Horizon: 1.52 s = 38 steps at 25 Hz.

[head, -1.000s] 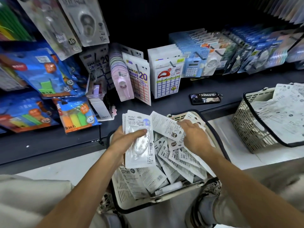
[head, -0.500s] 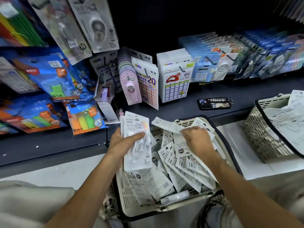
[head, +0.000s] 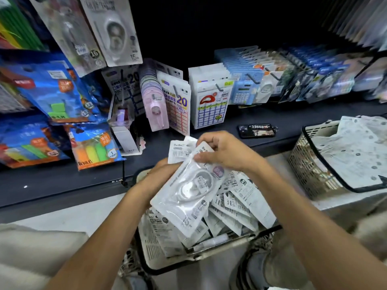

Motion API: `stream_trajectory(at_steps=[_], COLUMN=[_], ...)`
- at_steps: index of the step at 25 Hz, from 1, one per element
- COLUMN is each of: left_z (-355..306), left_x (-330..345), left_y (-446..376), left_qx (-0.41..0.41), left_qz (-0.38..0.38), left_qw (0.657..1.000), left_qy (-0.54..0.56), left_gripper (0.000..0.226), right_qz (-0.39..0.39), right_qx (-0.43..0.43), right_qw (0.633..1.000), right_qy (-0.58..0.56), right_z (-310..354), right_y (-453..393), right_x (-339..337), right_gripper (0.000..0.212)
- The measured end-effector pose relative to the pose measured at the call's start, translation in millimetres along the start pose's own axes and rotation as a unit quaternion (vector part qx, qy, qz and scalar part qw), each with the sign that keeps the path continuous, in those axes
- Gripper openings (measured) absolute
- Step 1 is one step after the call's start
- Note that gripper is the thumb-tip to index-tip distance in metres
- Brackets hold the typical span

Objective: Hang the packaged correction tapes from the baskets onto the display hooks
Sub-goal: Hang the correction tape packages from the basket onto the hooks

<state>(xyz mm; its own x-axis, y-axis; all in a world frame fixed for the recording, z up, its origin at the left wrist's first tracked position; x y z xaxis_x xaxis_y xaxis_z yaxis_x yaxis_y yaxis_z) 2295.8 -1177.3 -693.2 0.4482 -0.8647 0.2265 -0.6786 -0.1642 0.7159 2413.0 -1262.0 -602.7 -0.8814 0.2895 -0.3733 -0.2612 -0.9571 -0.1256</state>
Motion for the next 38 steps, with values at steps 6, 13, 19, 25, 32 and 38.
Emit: stream_trajectory(at_steps=[6, 13, 19, 25, 32, 38], left_z=[26, -12, -8, -2, -16, -51], left_x=[16, -11, -7, -31, -42, -30], left_y=[7, 12, 13, 12, 14, 41], left_qx=[-0.060, 0.043, 0.056, 0.039, 0.068, 0.123], left_qz=[0.073, -0.041, -0.089, -0.130, -0.178, -0.131], left_qw=[0.994, 0.994, 0.992, 0.986, 0.979, 0.982], left_qy=[-0.061, 0.087, 0.074, 0.099, 0.066, 0.064], left_gripper=[0.068, 0.059, 0.081, 0.081, 0.093, 0.096], right_qz=[-0.087, -0.294, -0.175, 0.138, -0.277, -0.267], right_qx=[-0.008, 0.239, 0.176, 0.207, 0.074, 0.015], right_qw=[0.992, 0.880, 0.953, 0.901, 0.954, 0.945], right_qy=[0.096, -0.287, -0.171, 0.355, 0.088, -0.186], right_z=[-8, -55, -80, -166, -107, -14], right_y=[2, 35, 44, 108, 66, 6], right_x=[12, 26, 25, -1, -54, -50], right_gripper=[0.032, 0.057, 0.030, 0.084, 0.016, 0.016])
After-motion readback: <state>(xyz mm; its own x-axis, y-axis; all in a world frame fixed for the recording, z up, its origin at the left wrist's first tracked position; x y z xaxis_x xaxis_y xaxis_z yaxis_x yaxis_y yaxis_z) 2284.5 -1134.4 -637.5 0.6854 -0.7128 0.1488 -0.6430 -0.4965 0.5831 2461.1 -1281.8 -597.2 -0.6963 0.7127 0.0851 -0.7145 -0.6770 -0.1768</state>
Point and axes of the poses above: each hand's wrist, its own y-axis away from the middle knuckle, its own x-axis out of the palm, z = x × y, the point moved 9 cm from there along -y, towards the middle knuckle, and after that the axes turned 15 degrees about -x, right-handed, at the moved point
